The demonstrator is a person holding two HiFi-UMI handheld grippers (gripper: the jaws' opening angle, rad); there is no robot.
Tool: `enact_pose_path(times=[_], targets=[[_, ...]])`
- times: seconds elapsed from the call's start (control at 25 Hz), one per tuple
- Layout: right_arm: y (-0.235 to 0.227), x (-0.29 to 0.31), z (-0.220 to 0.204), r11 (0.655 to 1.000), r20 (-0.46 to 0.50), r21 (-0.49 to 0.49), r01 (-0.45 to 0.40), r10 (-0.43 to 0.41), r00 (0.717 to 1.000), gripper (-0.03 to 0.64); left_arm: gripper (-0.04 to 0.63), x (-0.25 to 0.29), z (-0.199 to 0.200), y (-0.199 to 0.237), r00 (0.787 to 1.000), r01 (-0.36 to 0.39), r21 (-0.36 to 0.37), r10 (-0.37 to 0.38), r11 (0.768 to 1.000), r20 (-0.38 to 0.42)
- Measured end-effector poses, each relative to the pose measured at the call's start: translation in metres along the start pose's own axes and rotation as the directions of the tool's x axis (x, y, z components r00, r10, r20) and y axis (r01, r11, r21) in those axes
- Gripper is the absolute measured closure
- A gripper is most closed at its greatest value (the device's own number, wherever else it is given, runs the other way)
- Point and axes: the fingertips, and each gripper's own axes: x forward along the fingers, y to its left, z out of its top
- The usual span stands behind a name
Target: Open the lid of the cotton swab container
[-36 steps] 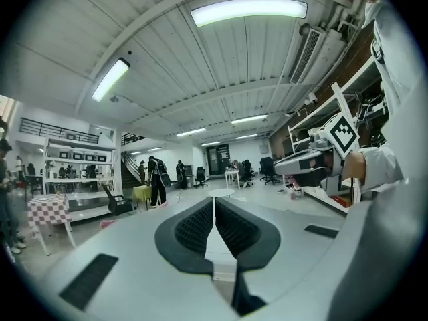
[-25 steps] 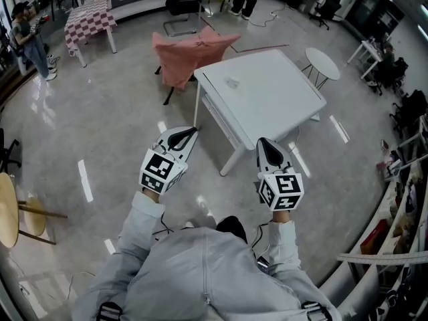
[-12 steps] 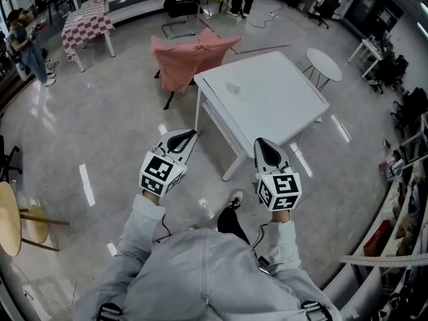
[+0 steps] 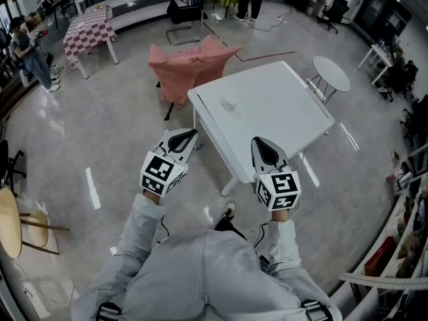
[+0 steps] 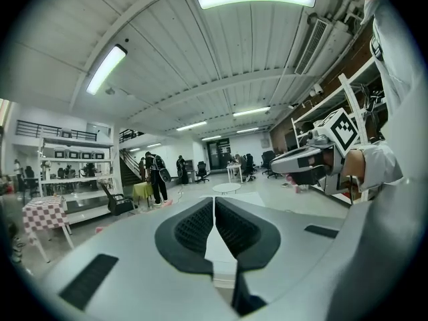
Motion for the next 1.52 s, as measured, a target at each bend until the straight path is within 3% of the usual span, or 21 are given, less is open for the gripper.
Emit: enact_pose_path(times=[0.24, 0.76, 0.96, 1.24, 1.52], targets=[[-0.081, 0.048, 0.017, 0.998, -0.002, -0.035, -0.06, 0.059, 0.998, 0.58, 0.571, 0.086, 0.027, 0.016, 0.999, -0.052, -0.002, 0.052, 0.999, 0.002], [-0.194, 0.108, -0.014, 0.986, -0.052, -0.046, -0.16, 0.158, 0.986, 0.578, 0.571, 0.211, 0.024, 0.013, 0.991, -0.129, -0.037, 0.127, 0.991, -0.045], [-0.2, 0.137, -0.016, 0.977, -0.038, -0.038, -0.209, 0.207, 0.978, 0.578, 0.571, 0.228, 0.01, 0.032, 0.987, -0.141, -0.045, 0.137, 0.989, -0.083], [-0.185, 0.177, -0.031, 0.965, -0.09, -0.037, -0.26, 0.256, 0.962, 0.578, 0.571, 0.234, -0.013, 0.064, 0.987, -0.12, -0.059, 0.113, 0.991, -0.116], [-0.179, 0.229, -0.045, 0.983, -0.129, -0.011, -0.182, 0.179, 0.975, 0.578, 0.571, 0.245, -0.04, 0.118, 0.989, -0.042, -0.081, 0.029, 0.996, -0.148]])
